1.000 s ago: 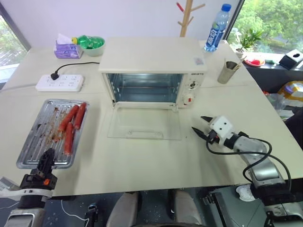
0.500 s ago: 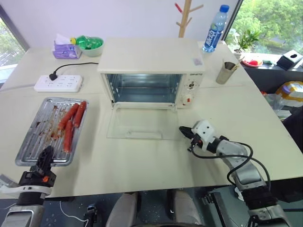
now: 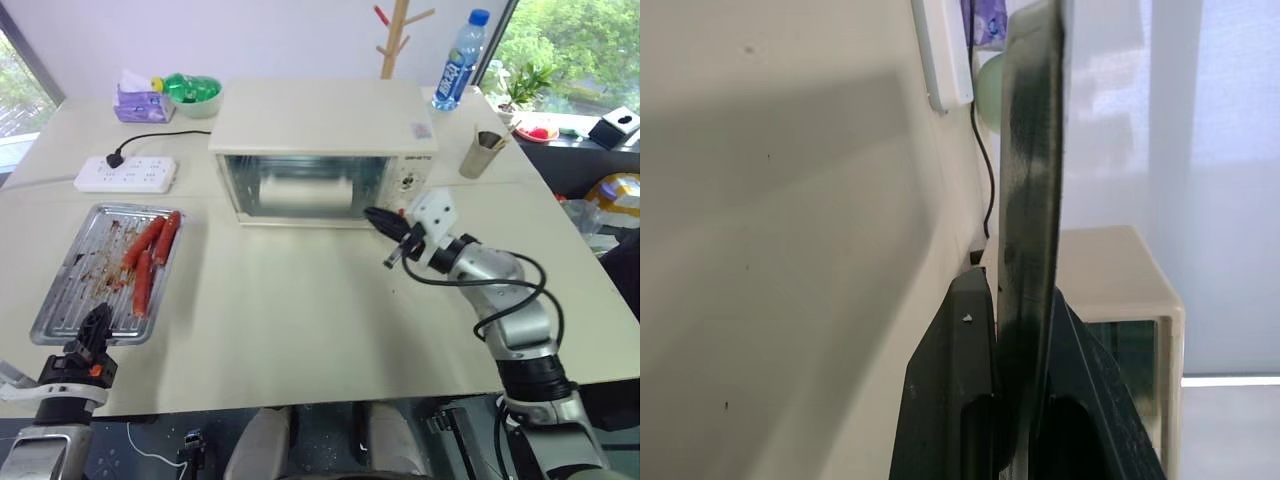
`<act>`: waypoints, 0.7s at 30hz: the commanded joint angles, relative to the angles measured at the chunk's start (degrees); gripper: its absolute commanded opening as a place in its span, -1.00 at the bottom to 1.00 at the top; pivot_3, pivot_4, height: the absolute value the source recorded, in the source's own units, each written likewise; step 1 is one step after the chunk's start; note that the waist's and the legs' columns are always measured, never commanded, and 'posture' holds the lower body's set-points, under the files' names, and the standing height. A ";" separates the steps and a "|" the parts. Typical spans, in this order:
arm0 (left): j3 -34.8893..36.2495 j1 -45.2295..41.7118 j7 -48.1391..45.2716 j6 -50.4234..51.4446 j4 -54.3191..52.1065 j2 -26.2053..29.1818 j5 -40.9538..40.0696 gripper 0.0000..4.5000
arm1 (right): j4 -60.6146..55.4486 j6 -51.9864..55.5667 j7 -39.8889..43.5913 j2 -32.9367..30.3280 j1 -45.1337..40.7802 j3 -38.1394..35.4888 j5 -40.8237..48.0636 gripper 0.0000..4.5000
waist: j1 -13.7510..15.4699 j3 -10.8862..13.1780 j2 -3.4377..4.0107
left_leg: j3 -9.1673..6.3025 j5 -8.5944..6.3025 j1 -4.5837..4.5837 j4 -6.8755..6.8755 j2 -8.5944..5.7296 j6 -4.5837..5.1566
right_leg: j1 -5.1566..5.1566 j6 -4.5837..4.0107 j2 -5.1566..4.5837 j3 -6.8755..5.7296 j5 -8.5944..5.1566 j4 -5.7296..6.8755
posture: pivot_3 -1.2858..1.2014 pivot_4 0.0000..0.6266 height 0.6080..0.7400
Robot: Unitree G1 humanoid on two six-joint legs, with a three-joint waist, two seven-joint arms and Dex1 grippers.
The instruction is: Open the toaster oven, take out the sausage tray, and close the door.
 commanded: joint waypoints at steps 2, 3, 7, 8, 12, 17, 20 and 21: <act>-0.21 -1.07 0.09 0.27 -1.43 1.44 -1.07 -1.00 | -4.76 0.59 2.84 -2.31 4.90 0.70 1.37 -0.99 | -0.19 0.03 0.05 | 0.05 -0.06 -0.01 0.00 0.00 0.03 | -0.01 0.00 0.00 0.01 -0.01 -0.02 | 0.03 -0.52 0.98; -0.46 -1.16 -0.06 0.88 -0.99 1.93 -1.07 -1.00 | -5.29 0.58 3.20 -2.86 5.57 0.65 1.32 -0.99 | -0.32 0.06 0.10 | 0.09 -0.07 -0.01 0.01 -0.02 0.03 | -0.02 0.01 0.00 0.02 -0.01 -0.03 | 0.03 -0.52 0.98; -1.22 -0.32 -1.23 4.63 0.48 4.46 -1.07 -1.00 | -6.64 -0.64 7.15 -6.98 8.54 -1.38 2.94 -0.76 | -0.53 0.09 0.15 | 0.20 -0.08 0.04 0.07 0.02 0.01 | -0.02 0.01 -0.02 0.04 0.00 -0.02 | 0.03 -0.52 0.98; -1.22 -0.11 -1.50 5.36 0.73 4.92 -1.07 -1.00 | -6.79 -0.96 7.88 -7.75 9.09 -1.72 3.27 -0.64 | -0.50 0.09 0.15 | 0.20 -0.08 0.04 0.07 0.02 0.02 | -0.01 0.01 -0.02 0.04 -0.01 -0.02 | 0.03 -0.52 0.98; -0.16 2.14 -4.09 9.58 4.24 7.38 -1.07 -1.00 | -7.25 -3.16 13.94 -13.03 12.50 -4.13 5.37 0.23 | -0.43 0.12 0.17 | 0.20 -0.11 0.03 0.02 0.02 0.05 | -0.03 0.01 -0.03 0.04 -0.02 -0.03 | 0.03 -0.52 0.98; -0.98 4.89 -8.32 14.06 6.79 9.64 -1.07 -1.00 | -5.39 -2.76 17.66 -17.84 13.60 -8.38 8.31 0.98 | -0.48 0.17 0.16 | 0.24 -0.22 0.01 0.10 0.06 -0.06 | -0.03 0.05 -0.08 0.04 -0.04 -0.08 | 0.03 -0.52 0.98; -3.78 5.16 -10.97 16.99 7.21 12.37 -0.57 -1.00 | -5.26 -1.17 19.53 -19.71 14.09 -9.87 10.37 0.98 | -0.44 0.19 0.20 | 0.30 -0.26 -0.05 0.10 0.20 -0.12 | 0.03 0.17 -0.06 -0.01 -0.12 -0.32 | 0.03 -0.52 0.98; -5.18 4.54 -12.01 18.10 7.82 13.67 0.97 -1.00 | -5.45 0.11 20.08 -20.33 14.30 -10.40 11.43 0.98 | -0.43 0.19 0.22 | 0.31 -0.26 -0.12 0.10 0.32 -0.12 | 0.10 0.14 -0.05 -0.10 -0.10 -0.49 | 0.03 -0.52 0.98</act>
